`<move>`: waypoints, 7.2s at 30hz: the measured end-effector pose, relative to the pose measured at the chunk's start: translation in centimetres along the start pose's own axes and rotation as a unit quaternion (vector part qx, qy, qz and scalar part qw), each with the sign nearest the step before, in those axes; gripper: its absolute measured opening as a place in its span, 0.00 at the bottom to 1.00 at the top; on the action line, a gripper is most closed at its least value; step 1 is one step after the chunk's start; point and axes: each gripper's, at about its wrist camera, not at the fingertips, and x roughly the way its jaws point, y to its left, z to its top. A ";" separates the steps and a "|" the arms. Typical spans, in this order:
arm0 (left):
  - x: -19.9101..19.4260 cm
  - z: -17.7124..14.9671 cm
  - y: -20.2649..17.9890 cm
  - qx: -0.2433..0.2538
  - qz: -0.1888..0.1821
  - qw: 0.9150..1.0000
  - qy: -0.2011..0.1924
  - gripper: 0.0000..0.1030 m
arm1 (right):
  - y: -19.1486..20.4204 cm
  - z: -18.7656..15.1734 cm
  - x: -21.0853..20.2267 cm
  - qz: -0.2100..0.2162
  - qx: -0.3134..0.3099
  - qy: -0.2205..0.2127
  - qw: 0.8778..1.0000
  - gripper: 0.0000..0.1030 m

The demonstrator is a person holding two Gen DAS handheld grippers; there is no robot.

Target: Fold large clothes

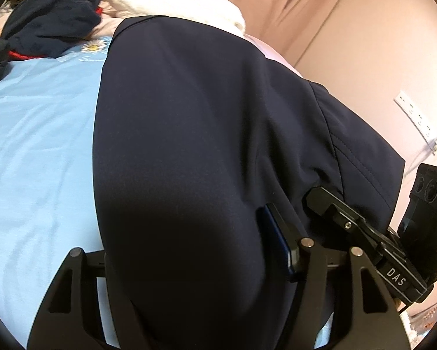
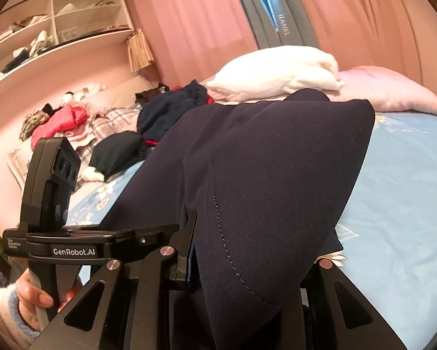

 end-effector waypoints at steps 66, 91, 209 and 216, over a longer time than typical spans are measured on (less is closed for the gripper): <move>-2.7 -5.3 -4.1 -0.017 0.072 0.997 0.027 0.66 | -6.5 2.7 11.5 0.023 0.178 0.086 0.980 0.33; -3.0 -4.0 -2.7 0.012 0.119 0.993 0.018 0.71 | -9.5 0.8 10.2 -0.014 0.284 0.090 0.955 0.65; -7.0 -11.1 -3.2 0.057 0.184 0.979 0.063 0.84 | -3.3 -4.7 2.4 -0.109 0.101 0.127 0.981 0.41; -7.2 -11.3 -2.6 0.049 0.189 0.978 0.067 0.84 | -3.2 -4.6 2.1 -0.113 0.103 0.131 0.980 0.41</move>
